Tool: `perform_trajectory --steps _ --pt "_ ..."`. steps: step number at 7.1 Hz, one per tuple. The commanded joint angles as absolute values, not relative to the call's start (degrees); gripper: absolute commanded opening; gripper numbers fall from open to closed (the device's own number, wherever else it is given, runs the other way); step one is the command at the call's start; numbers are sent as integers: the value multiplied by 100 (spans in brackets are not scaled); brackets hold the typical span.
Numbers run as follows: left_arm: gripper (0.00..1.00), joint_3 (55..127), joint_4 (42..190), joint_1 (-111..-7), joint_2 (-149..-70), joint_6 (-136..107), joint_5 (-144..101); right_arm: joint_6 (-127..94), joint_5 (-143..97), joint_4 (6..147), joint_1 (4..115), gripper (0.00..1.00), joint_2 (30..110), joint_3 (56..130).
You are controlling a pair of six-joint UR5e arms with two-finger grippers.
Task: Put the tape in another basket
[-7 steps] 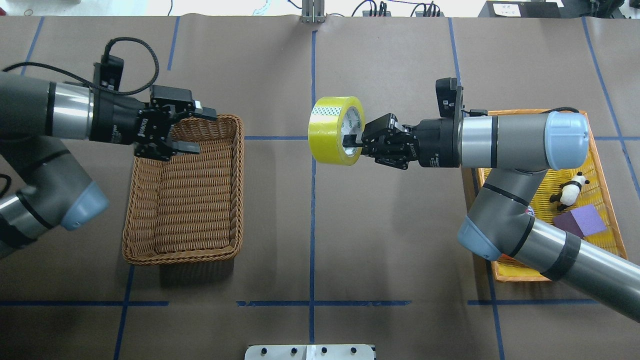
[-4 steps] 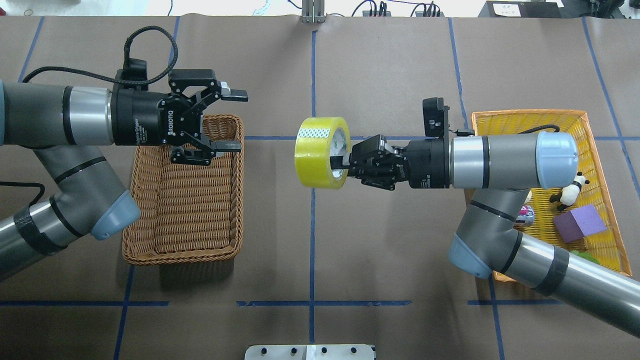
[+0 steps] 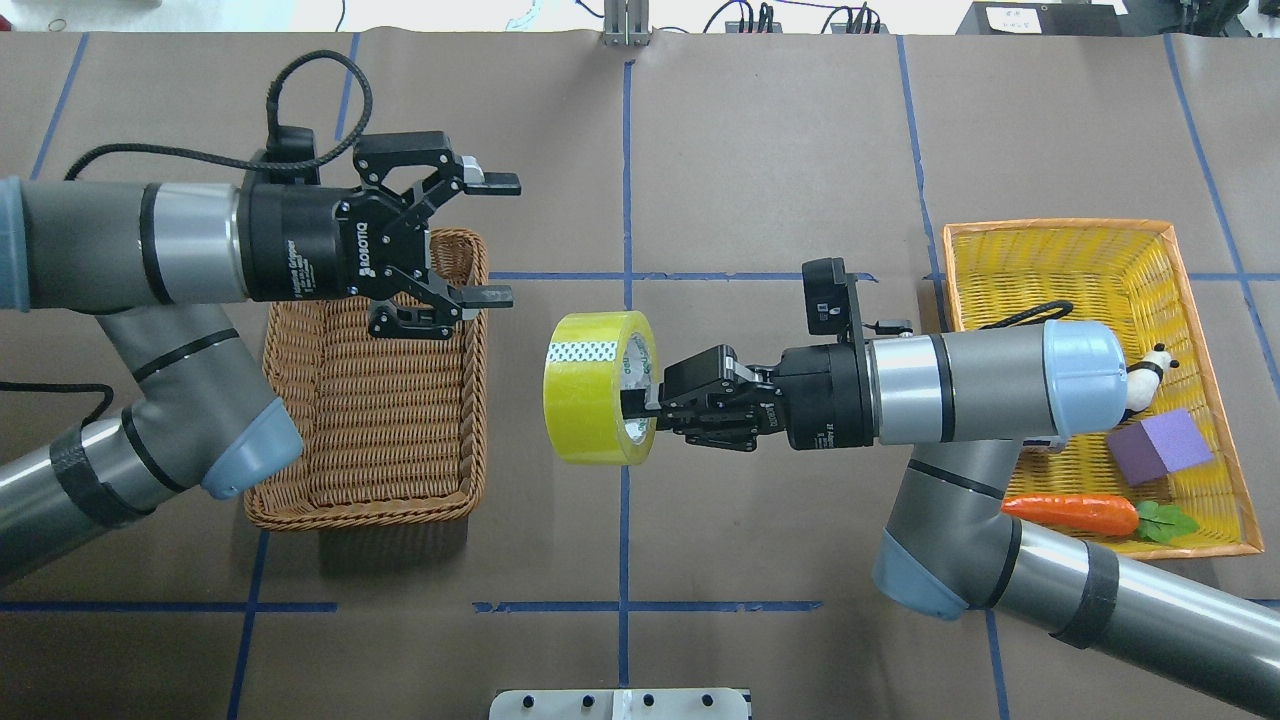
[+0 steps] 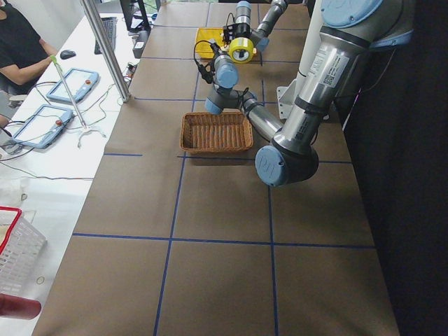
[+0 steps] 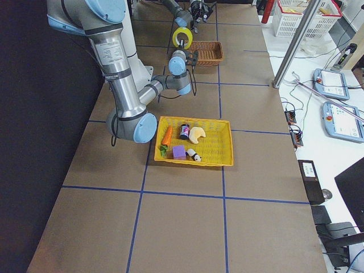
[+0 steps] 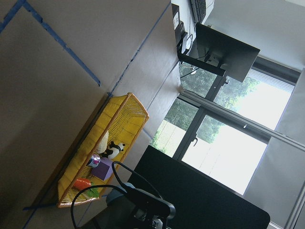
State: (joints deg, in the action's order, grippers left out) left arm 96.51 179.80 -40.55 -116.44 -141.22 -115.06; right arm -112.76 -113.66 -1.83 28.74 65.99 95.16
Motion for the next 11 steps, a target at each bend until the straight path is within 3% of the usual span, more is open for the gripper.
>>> perform_trajectory --steps 1,10,11 --pt "100 9711 17982 -3798 -11654 -14124 -11470 -11268 -11347 -185 2865 2 6627 9492" --pt "99 9896 17982 -3155 -11830 -14115 -11083 -11259 -11136 -185 2733 2 6601 9457" --pt "73 9896 17982 -3155 -11830 -14124 -11083 -11250 -11136 -193 2725 16 6601 9457"
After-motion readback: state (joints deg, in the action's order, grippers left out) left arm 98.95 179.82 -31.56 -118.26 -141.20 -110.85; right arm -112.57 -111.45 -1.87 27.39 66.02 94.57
